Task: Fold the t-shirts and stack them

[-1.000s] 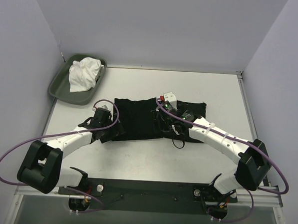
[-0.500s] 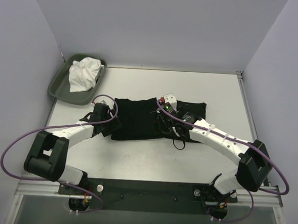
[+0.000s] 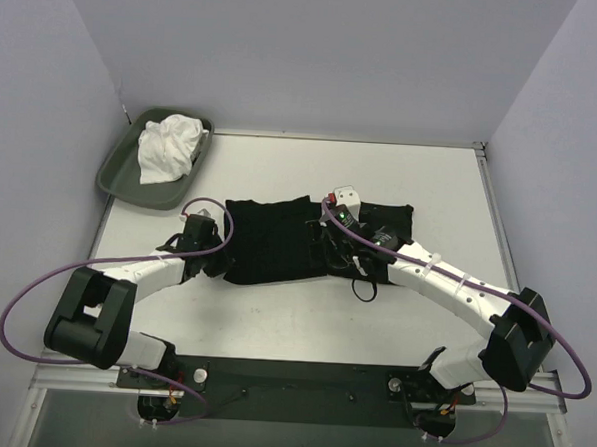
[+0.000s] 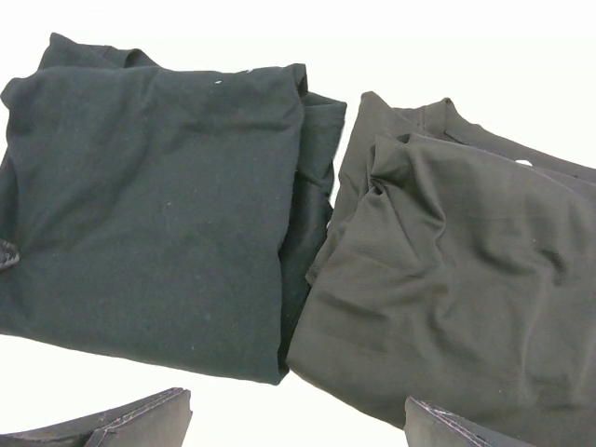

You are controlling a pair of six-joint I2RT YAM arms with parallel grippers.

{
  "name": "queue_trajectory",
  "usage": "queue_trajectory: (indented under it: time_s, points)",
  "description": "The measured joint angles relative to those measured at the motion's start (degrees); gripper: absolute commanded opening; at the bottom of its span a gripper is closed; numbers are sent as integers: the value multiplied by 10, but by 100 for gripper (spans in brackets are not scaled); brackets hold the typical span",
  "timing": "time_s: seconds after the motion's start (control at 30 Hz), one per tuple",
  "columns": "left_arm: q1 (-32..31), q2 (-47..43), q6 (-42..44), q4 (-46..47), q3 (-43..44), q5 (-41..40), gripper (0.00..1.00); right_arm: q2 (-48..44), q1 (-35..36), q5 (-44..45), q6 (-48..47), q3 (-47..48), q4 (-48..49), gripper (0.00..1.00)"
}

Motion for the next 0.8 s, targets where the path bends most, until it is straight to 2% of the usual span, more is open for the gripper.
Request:
queue_trajectory:
  time_s: [0.2, 0.5, 0.8]
  points:
    - [0, -69, 0, -52, -37, 4, 0, 37, -5, -13, 10, 16, 3, 100]
    - [9, -196, 0, -152, -94, 4, 0, 200, -14, -88, 5, 125, 34, 100]
    - [14, -231, -1, -178, -108, 13, 0, 304, -23, -128, -23, 176, 77, 100]
